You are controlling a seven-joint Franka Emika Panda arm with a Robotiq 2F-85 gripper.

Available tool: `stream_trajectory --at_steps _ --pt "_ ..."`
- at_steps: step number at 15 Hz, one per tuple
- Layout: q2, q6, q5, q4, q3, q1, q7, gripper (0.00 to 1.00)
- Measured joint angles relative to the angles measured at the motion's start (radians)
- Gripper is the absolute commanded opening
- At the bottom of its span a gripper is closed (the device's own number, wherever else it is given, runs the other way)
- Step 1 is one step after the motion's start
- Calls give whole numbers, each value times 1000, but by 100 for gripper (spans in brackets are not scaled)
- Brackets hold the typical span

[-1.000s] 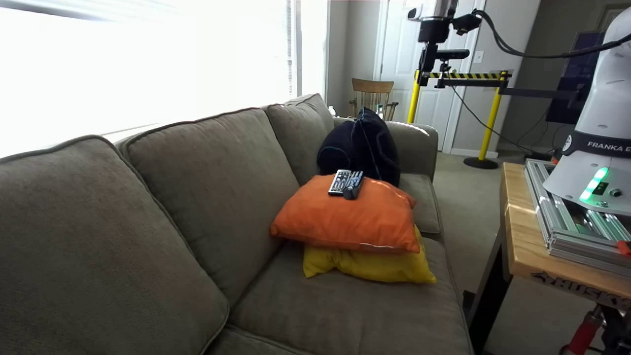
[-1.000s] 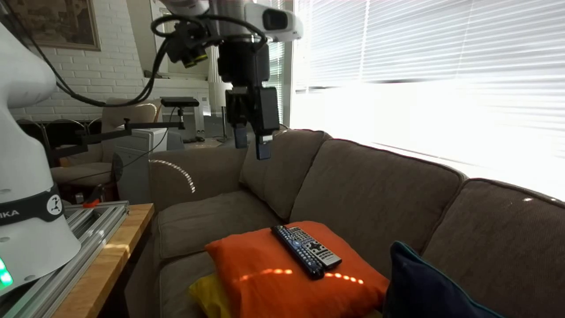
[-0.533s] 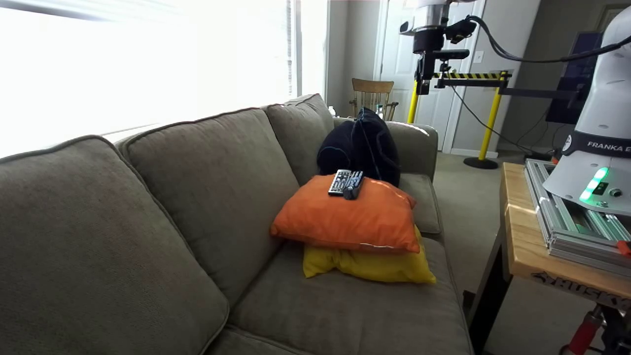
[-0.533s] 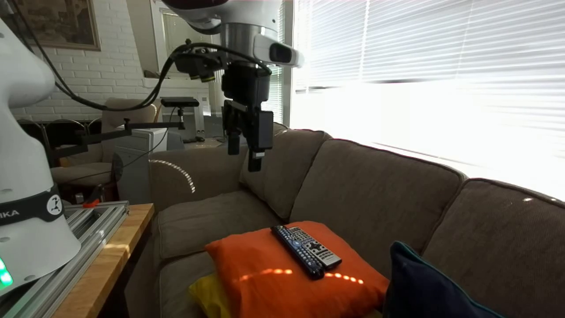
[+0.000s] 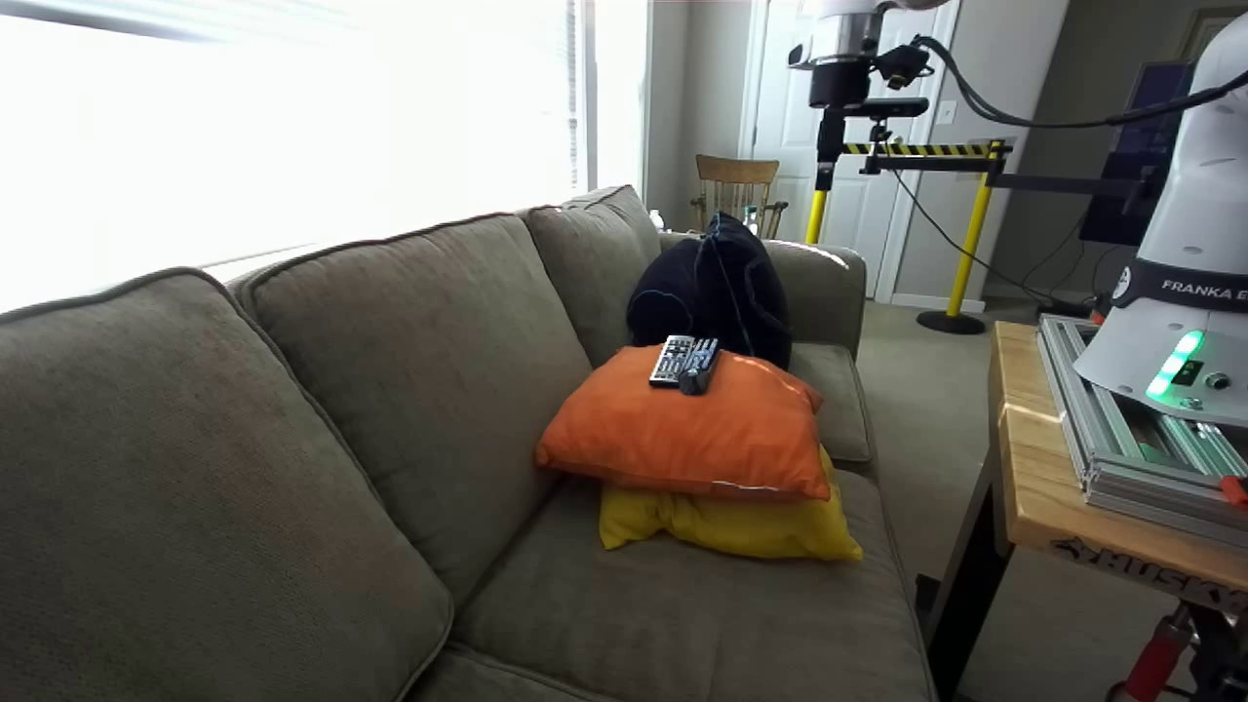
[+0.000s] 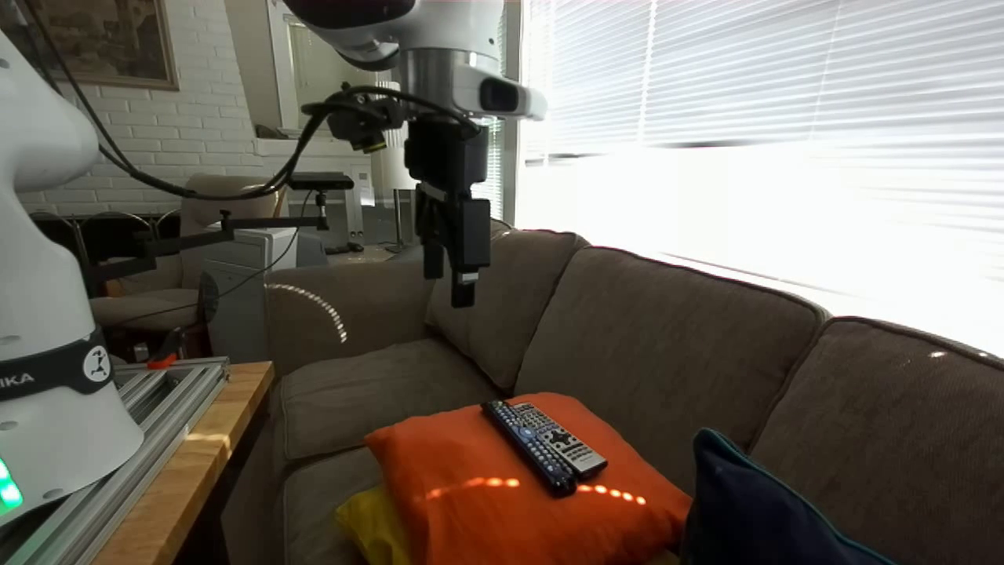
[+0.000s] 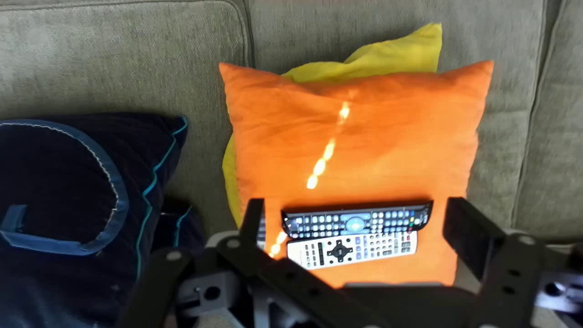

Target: Put the remotes on the seat

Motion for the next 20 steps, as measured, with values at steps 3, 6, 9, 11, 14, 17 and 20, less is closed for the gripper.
stream_trajectory --at_steps 3,6,9,11,14,17,20 --pt "82 132 1 -7 47 -2 198 100" --pt "174 225 7 -11 101 -1 401 100" --pt "256 259 54 9 137 3 556 100" --pt "308 294 66 32 150 5 661 100" --pt "384 315 65 68 152 14 762 100" --pt "403 316 65 81 152 15 774 100" --pt "428 359 -36 91 114 33 918 100"
